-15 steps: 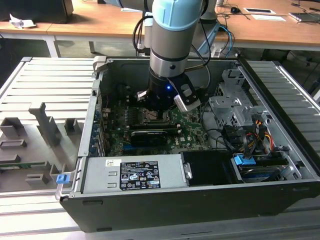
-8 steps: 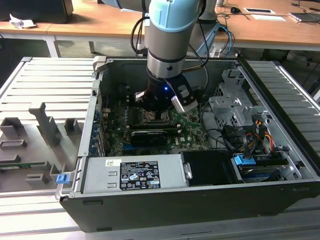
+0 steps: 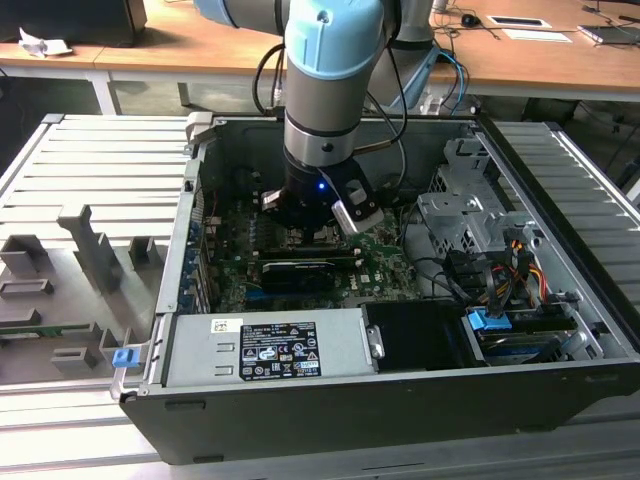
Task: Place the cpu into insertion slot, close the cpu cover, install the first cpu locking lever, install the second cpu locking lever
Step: 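Install the second cpu locking lever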
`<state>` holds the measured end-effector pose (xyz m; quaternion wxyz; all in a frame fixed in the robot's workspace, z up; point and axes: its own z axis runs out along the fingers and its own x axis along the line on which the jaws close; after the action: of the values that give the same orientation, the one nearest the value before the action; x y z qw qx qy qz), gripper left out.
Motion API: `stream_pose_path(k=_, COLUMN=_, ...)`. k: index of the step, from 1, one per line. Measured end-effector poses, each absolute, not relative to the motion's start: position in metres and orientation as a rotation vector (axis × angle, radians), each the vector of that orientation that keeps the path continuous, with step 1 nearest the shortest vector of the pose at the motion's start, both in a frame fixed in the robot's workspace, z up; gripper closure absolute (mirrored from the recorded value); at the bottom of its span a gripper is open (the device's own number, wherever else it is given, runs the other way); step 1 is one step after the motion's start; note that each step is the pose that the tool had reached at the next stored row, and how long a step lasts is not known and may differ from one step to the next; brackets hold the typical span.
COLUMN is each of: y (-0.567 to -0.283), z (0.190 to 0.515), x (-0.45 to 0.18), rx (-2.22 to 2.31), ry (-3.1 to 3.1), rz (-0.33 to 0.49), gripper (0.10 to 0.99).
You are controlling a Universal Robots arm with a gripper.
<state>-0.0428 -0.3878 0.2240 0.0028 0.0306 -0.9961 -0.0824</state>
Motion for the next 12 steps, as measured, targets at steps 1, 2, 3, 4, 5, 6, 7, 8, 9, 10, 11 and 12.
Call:
stream_pose_path(k=1, y=-0.3878, z=0.2239, x=-0.0428, rx=0.096, ry=-3.124, rz=-0.259, gripper=0.980)
stream_pose_path(k=2, y=-0.3879, z=0.2238, x=-0.0429, rx=0.096, ry=-3.124, rz=-0.259, gripper=0.980)
stream_pose_path(k=3, y=-0.3879, z=0.2238, x=-0.0429, rx=0.096, ry=-3.124, rz=-0.259, gripper=0.980)
stream_pose_path(k=4, y=-0.3878, z=0.2236, x=-0.0431, rx=0.096, ry=-3.124, rz=-0.261, gripper=0.980)
stream_pose_path(k=5, y=-0.3879, z=0.2236, x=-0.0437, rx=0.096, ry=-3.123, rz=-0.263, gripper=0.980)
stream_pose_path(k=6, y=-0.3879, z=0.2234, x=-0.0443, rx=0.096, ry=-3.123, rz=-0.268, gripper=0.980)
stream_pose_path(k=7, y=-0.3881, z=0.2234, x=-0.0447, rx=0.096, ry=-3.122, rz=-0.279, gripper=0.980)
stream_pose_path(k=8, y=-0.3884, z=0.2233, x=-0.0458, rx=0.096, ry=-3.122, rz=-0.291, gripper=0.980)
stream_pose_path(k=9, y=-0.3887, z=0.2233, x=-0.0472, rx=0.096, ry=-3.121, rz=-0.298, gripper=0.980)
stream_pose_path(k=10, y=-0.3887, z=0.2232, x=-0.0483, rx=0.096, ry=-3.121, rz=-0.301, gripper=0.980)
stream_pose_path(k=11, y=-0.3888, z=0.2232, x=-0.0498, rx=0.096, ry=-3.121, rz=-0.304, gripper=0.980)
stream_pose_path(k=12, y=-0.3889, z=0.2231, x=-0.0505, rx=0.096, ry=-3.120, rz=-0.306, gripper=0.980)
